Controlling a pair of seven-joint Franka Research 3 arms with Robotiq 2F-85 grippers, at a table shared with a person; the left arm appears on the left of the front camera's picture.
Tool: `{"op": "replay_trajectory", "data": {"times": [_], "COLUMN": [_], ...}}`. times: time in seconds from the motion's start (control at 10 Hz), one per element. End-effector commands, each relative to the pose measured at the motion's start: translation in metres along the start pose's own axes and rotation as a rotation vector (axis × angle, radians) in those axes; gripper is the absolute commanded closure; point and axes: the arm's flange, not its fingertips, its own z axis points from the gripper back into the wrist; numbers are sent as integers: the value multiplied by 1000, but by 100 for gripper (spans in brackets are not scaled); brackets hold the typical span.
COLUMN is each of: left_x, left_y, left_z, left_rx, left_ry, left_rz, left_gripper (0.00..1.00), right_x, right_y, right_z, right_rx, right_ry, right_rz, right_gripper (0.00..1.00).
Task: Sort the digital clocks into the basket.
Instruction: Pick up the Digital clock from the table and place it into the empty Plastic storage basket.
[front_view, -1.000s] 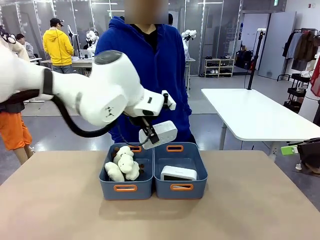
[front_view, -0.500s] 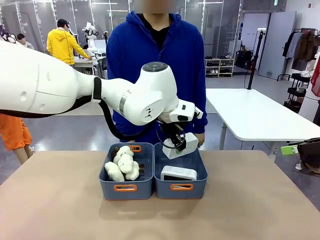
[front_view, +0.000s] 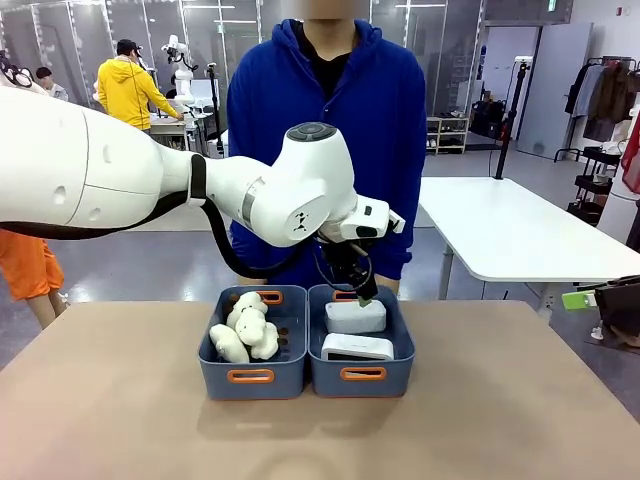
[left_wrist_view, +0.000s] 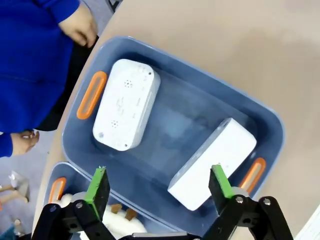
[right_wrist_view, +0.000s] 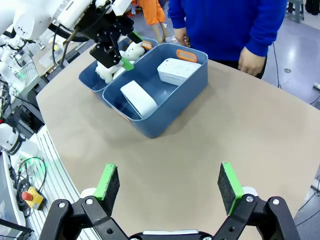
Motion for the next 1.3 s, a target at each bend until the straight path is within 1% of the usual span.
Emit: {"op": "replay_trajectory", "data": {"times": [0.0,0.1,0.2,1.1,1.2], "left_x": [-18,-49,-1,-1,-2], "left_y": [13,26,8,8,7], "left_z": [28,49,10,10,9], "left_rx": [-10,-39,0,0,-15], "left_ry": [-29,-30,-12,-12,-13], "left_rz": [78,110,24,24,34], "left_gripper": [0,0,0,0,0], "right_x": [0,0,0,0,0], "right_y": [0,0,0,0,0], "right_z": [0,0,0,0,0], "right_rx": [0,0,0,0,0], "right_ry": [-4,-4,-4,-4,-4], "right_rz": [3,3,3,3,3], "right_gripper": [0,0,0,0,0]}}
